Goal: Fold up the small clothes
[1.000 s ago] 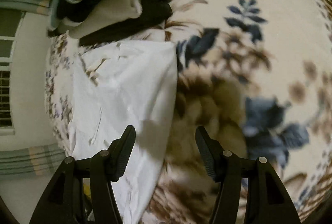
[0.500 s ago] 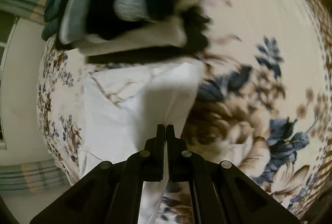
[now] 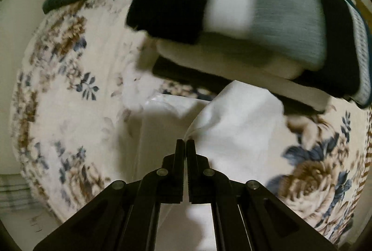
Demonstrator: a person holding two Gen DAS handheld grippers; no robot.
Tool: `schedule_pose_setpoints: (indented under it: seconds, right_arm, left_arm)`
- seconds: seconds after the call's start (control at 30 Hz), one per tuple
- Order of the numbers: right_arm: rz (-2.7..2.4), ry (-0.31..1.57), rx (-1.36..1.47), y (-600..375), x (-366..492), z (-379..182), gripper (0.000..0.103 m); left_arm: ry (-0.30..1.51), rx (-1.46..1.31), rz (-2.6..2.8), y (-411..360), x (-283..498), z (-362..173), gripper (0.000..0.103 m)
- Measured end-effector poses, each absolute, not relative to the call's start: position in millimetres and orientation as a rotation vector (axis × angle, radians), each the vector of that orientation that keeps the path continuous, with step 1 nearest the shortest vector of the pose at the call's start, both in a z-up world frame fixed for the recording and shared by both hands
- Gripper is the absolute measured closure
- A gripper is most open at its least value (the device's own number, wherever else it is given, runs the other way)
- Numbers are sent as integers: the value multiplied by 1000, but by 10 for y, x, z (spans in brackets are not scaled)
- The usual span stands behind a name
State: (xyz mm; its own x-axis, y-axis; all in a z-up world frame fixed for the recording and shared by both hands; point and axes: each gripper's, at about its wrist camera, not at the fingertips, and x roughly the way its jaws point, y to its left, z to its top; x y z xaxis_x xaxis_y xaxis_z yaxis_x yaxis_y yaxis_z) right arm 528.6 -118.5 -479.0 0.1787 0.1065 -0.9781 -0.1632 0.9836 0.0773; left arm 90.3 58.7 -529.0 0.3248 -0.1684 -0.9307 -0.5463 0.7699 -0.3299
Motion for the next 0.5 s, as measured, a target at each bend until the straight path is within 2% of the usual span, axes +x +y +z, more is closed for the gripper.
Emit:
schedule_pose_setpoints:
  seconds: [0.17,0.27,0.33,0.37,0.4,0.47,0.5]
  right_arm:
    - [131,1399,-115,-802,5344,-5165,101]
    - [121,1420,-141,-707,5351,-5316,101]
    - [133,1429,-138,-707,5325,-5339,96]
    - [150,1444,-126,-725,5297,-5335,84]
    - [169,1468,-106,-764,5242,-5319,62]
    - [212,1478,-54,-870,5085,-5232,46]
    - [232,1477,-39,-948,4946,-5163,43]
  left_arm:
    - [1305,-714,253,869,910,-5713,101]
    - [1382,-722,267,1059,804,-6007,97]
    - [1424,-738,287,1180,652,-6116,97]
    - [1439,-748,296,1236,565,-6144,97]
    - [1447,-764,295,1291,462,-6147,98]
    - [1442,-777,292,1341,341,-6102,96]
    - [1439,-782,290,1358,294,-6054,90]
